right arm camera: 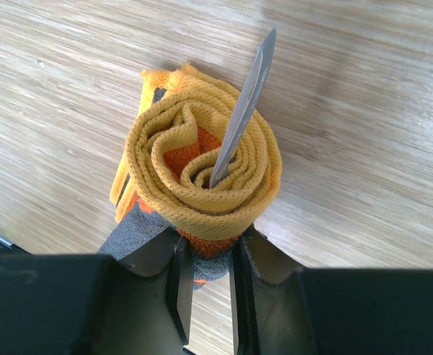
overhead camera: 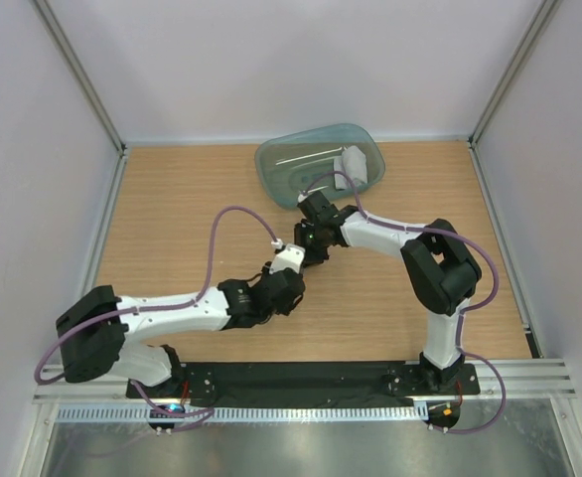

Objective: Roll the towels
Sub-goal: Roll the towel

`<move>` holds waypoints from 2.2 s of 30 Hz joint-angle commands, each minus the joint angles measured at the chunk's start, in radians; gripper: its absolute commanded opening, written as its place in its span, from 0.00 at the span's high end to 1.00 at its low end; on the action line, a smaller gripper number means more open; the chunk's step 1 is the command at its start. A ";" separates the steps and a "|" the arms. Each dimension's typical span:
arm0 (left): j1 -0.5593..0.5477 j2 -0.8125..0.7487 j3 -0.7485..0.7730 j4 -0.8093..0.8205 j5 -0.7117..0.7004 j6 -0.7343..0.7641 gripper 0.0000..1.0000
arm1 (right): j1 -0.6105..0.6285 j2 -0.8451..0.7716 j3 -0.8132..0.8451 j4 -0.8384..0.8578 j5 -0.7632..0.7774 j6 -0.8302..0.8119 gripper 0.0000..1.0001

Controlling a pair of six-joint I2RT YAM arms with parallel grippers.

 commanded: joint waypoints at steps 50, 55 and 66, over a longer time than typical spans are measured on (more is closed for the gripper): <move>0.134 0.085 -0.154 0.370 0.058 -0.070 0.54 | -0.072 -0.255 -0.345 0.426 -0.135 0.137 0.19; 0.197 0.057 -0.180 0.401 0.140 -0.091 0.54 | -0.072 -0.266 -0.473 0.668 -0.165 0.269 0.19; 0.287 0.025 -0.217 0.436 0.264 -0.127 0.55 | -0.042 -0.209 -0.597 0.926 -0.075 0.415 0.19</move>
